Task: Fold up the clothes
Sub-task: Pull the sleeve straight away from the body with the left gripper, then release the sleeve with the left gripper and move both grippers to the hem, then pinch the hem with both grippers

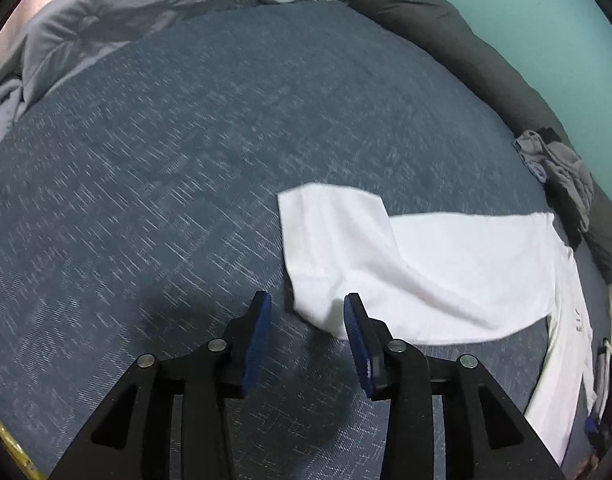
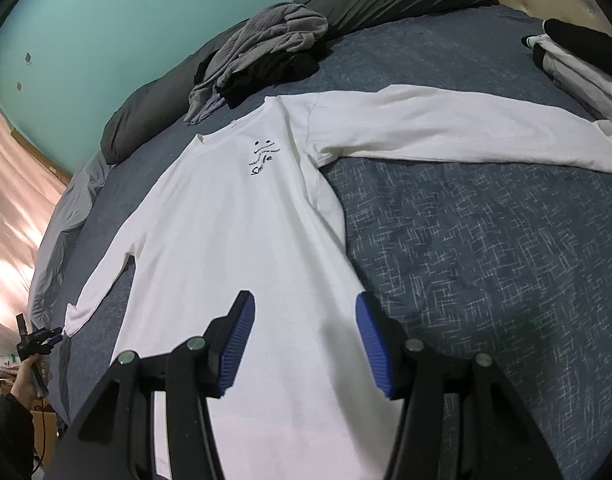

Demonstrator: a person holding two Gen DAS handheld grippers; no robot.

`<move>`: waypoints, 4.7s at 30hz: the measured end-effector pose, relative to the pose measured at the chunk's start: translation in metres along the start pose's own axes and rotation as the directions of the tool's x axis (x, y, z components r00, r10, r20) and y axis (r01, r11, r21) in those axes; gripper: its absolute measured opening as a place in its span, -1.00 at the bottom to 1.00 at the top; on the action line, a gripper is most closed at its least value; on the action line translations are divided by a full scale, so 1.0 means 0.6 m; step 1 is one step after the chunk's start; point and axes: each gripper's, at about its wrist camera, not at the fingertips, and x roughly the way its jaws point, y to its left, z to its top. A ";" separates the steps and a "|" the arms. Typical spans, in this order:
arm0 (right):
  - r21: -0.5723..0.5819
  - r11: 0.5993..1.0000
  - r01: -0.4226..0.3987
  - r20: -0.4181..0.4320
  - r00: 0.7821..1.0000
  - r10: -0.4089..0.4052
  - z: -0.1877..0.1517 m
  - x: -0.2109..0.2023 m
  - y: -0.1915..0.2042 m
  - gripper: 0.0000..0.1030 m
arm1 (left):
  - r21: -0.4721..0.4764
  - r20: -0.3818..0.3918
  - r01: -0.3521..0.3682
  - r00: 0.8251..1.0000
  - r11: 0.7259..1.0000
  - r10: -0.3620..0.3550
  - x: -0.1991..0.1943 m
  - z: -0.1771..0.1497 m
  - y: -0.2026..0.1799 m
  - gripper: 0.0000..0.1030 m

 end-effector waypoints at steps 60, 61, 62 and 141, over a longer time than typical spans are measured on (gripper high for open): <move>0.036 0.998 -0.042 -0.057 0.997 0.044 -0.016 -0.029 -0.017 0.04 | -0.021 -0.190 -0.026 0.982 0.999 0.022 -0.002 -0.068 0.029 -0.75; 0.035 0.998 -0.044 -0.061 0.997 0.046 -0.017 -0.031 -0.017 0.04 | -0.006 -0.184 -0.041 0.982 0.999 0.039 -0.008 -0.072 0.027 -0.74; 0.034 0.998 -0.045 -0.064 0.997 0.048 -0.018 -0.034 -0.017 0.04 | 0.009 -0.178 -0.056 0.982 0.998 0.057 -0.015 -0.076 0.025 -0.70; -0.027 0.991 -0.129 -0.205 0.971 0.121 -0.132 -0.218 -0.081 -0.92 | 0.503 -0.386 0.430 0.888 0.750 -0.250 -0.159 -0.396 -0.402 -0.95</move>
